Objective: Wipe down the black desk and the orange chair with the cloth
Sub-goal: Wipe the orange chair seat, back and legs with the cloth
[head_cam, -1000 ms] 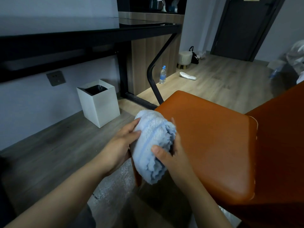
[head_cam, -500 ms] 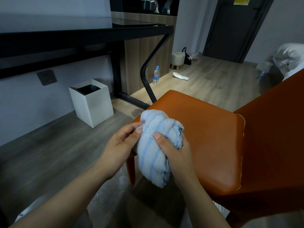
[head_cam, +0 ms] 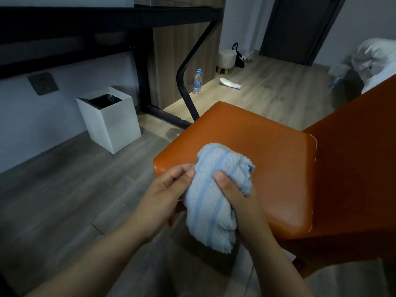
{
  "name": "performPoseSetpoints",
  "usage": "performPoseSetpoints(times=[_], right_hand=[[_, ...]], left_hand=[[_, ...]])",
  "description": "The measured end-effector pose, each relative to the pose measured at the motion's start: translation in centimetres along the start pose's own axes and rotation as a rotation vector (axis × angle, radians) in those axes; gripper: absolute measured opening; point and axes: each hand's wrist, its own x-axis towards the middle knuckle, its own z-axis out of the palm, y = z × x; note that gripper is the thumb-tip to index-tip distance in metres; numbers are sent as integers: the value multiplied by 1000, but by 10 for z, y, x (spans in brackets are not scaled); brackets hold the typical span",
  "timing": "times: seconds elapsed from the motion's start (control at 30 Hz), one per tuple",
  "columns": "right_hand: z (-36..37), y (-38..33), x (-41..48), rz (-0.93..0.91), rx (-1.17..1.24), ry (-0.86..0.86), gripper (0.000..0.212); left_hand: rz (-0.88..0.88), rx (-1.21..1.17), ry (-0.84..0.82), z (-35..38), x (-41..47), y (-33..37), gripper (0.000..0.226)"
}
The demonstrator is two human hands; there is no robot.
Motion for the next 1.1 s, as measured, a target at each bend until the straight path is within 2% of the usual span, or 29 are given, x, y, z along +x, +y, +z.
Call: performPoseSetpoints(times=[0.17,0.23,0.33,0.43,0.57,0.63,0.7,0.8,0.97,1.1], right_hand=[[1,13,-19,-5,-96,215,43],[-1,8,-35,4,-156,286,43],[-7,-11,-63,-49,-225,433,30],[-18,-36,-90,-122,-356,545,40],[-33,-57,-119,-184,-502,664,37],[-39,-64,-133,-187,-524,721,47],[-47,-73,-146,-191,-552,747,60],[-67,-83,-165,-220,-582,762,67],[-116,-85,-179,-318,-644,695,55],[-153,-62,-181,-527,-744,617,47]], left_hand=[[150,214,-33,-8,3,-8,23],[181,298,-39,-10,0,-8,24],[202,368,-117,-8,-7,-2,24],[230,469,-210,-1,-10,4,20],[254,506,-307,23,-6,7,16],[275,524,-328,38,-9,9,18],[305,523,-336,56,-15,13,18],[344,524,-340,86,-28,15,18],[377,530,-308,134,-35,3,14],[412,456,-229,169,-25,-24,17]])
